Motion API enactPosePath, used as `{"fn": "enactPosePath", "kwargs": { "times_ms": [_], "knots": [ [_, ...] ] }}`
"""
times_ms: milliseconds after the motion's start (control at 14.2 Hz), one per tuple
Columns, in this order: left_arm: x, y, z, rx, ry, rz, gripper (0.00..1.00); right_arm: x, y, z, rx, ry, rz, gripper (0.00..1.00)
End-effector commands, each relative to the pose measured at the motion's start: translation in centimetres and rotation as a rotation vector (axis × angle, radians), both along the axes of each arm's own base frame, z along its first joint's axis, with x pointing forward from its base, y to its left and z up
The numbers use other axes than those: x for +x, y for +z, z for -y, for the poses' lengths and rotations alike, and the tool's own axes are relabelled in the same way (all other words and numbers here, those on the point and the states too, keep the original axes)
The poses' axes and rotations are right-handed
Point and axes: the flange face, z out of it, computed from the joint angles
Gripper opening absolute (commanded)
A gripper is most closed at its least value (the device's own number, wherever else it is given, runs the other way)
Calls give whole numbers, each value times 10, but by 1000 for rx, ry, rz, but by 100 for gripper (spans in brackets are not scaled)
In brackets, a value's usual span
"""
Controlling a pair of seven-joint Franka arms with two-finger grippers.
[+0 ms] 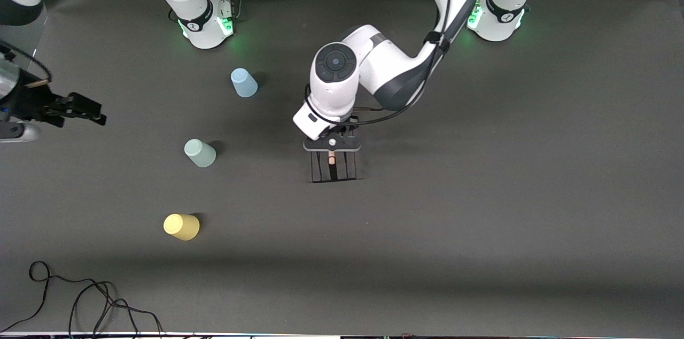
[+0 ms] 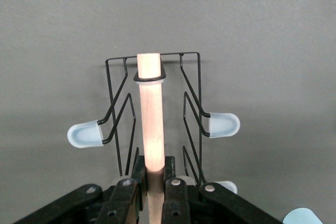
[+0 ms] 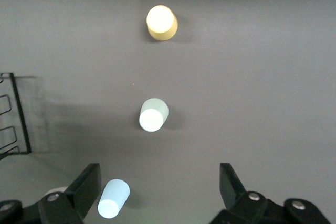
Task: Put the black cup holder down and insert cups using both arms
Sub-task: 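Release the rack with the left gripper while the right gripper reaches the green cup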
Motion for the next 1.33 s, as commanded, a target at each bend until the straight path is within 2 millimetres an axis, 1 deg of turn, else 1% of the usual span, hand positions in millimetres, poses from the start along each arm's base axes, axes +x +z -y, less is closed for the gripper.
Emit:
{"fn": "enactPosePath", "kwargs": {
  "times_ms": [0, 70, 140, 211, 281, 351, 491, 632, 702, 772, 842, 912, 982, 1123, 1263],
  "knots": [
    [5, 13, 1, -2, 22, 13, 100, -57, -10, -28, -5, 26, 34, 100],
    [7, 18, -4, 5, 22, 10, 100, -63, -15, -35, -6, 18, 23, 100],
    [10, 27, -12, 18, 20, 2, 100, -65, -17, -44, -8, 26, 15, 100],
    [22, 38, -32, 41, 33, -24, 100, -65, -18, -53, -8, 37, 12, 100],
    [37, 59, -58, 46, 28, -38, 100, -64, -19, -53, -8, 37, 9, 100],
    [50, 81, -91, 56, 3, -64, 100, -62, -26, -52, -9, 34, -1, 100],
    [69, 126, -162, 78, -40, -112, 100, -59, -52, -51, -9, 30, -11, 100],
    [77, 163, -233, 94, -106, -162, 100, -60, -95, -50, -8, 27, 6, 100],
    [84, 172, -267, 102, -127, -184, 100, -60, -121, -51, -9, 25, 15, 100],
    [90, 183, -307, 99, -143, -205, 100, -56, -150, -52, -8, 13, 13, 100],
    [96, 189, -345, 89, -167, -228, 100, -48, -178, -53, -9, 9, 6, 100],
    [98, 198, -382, 77, -179, -243, 100, -41, -203, -54, -9, 8, 3, 100],
    [101, 202, -415, 67, -166, -252, 100, -37, -227, -53, -9, 5, 0, 100],
    [97, 207, -460, 108, -156, -252, 100, -36, -266, -53, -5, -2, 24, 100],
    [98, 209, -502, 142, -204, -245, 100, -43, -302, -53, -2, -7, 43, 100]
  ]
}}
